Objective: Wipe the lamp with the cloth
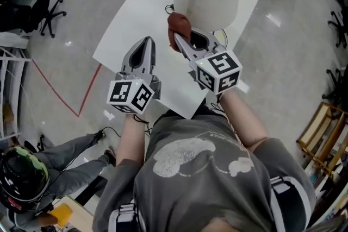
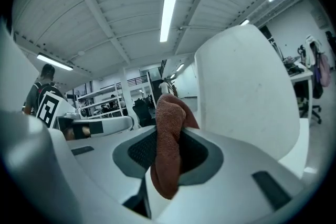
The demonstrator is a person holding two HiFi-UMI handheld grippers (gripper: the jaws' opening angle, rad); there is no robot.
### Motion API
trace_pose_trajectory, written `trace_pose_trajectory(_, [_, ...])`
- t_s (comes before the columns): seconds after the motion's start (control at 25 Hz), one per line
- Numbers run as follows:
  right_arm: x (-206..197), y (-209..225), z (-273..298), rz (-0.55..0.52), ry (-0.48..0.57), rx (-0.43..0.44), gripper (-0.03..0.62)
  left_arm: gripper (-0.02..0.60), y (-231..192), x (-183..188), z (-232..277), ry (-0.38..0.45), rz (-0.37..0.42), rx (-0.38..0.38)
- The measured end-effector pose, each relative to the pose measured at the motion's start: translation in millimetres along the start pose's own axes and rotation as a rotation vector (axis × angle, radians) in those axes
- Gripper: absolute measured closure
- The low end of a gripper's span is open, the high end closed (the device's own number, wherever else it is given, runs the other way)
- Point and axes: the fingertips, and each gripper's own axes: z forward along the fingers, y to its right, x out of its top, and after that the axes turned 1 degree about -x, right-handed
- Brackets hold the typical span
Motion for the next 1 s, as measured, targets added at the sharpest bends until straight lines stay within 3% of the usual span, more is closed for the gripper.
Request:
trace_pose_trajectory(0.12, [19.5, -6.2, 5.7, -0.007, 0.037, 0.014, 0.497, 0.574, -1.3, 14.8, 0.5, 0.030, 0.011, -0.002])
trace_pose_trajectory(0.32, [52.3, -18.1, 28.9, -0.006, 0.094, -0.031, 0.497, 0.574, -23.7, 35.6, 15.4, 0.025, 0.015, -0.073])
trace_pose_trajectory(0.72, [105.9, -15.2, 26.1, -0.008, 0.268, -0.277, 0.497, 0.574, -30.0, 54.4, 39.4, 0.017, 0.025, -0.327])
trace_pose_trajectory(1.0, [131.2, 5.8, 35.1, -0.012, 0.315, -0.456, 0.497, 0.574, -40.7, 69.3, 54.3, 0.014, 0.027, -0.464])
